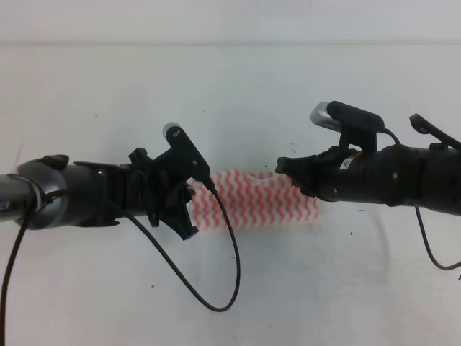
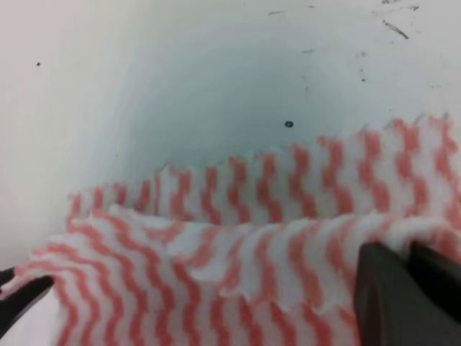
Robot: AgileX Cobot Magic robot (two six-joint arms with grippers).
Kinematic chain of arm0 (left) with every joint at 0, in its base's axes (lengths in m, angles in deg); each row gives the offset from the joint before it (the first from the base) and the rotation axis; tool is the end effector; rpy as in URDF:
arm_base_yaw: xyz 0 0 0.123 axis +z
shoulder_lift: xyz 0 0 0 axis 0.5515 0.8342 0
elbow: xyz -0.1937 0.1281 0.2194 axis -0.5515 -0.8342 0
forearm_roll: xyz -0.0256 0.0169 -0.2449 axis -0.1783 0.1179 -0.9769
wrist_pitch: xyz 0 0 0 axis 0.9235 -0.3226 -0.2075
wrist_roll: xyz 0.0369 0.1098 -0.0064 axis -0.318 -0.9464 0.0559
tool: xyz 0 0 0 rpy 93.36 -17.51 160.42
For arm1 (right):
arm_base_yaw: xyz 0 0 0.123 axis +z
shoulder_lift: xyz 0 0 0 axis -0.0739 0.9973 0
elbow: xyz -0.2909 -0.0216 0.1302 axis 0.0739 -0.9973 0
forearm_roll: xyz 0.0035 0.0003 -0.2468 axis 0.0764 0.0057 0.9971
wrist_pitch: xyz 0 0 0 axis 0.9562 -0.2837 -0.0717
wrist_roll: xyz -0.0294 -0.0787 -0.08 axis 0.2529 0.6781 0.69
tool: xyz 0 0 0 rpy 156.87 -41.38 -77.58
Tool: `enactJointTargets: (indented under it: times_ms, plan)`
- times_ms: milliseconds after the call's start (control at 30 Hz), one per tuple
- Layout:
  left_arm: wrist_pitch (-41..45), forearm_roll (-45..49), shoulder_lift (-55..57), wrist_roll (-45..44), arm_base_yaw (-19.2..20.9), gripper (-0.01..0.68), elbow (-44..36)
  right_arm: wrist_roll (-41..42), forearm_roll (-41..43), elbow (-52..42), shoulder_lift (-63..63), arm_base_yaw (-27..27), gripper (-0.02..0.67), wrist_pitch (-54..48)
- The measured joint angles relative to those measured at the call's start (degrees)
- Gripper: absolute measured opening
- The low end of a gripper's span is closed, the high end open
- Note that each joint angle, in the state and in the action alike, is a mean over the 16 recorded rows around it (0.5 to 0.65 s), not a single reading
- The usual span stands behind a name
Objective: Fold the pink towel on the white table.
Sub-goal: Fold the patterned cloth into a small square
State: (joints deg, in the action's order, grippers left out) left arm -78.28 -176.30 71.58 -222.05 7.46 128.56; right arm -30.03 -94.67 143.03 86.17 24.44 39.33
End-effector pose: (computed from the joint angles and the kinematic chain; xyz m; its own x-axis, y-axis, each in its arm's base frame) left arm 0.3601 -0.1878 0.1727 -0.1987 0.7691 -0.6075 0.7761 0.5020 0.3817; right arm 0.3527 0.1983 0.2126 -0.7762 0.2602 -0.5743 -0.0483 0.8836 0.4657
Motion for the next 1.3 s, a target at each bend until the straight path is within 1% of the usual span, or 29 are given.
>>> enactJointTargets:
  times_ms: [1033,1300]
  plan:
    - [-0.7,0.0,0.9,0.3,0.0,0.000,1.5,0.0,1.0,0.0,0.0,0.0,-0.002,-0.1]
    - [0.0,0.0,0.9,-1.2,0.0,0.000,1.4,-0.1,1.0,0.0,0.2,0.0,-0.002,-0.1]
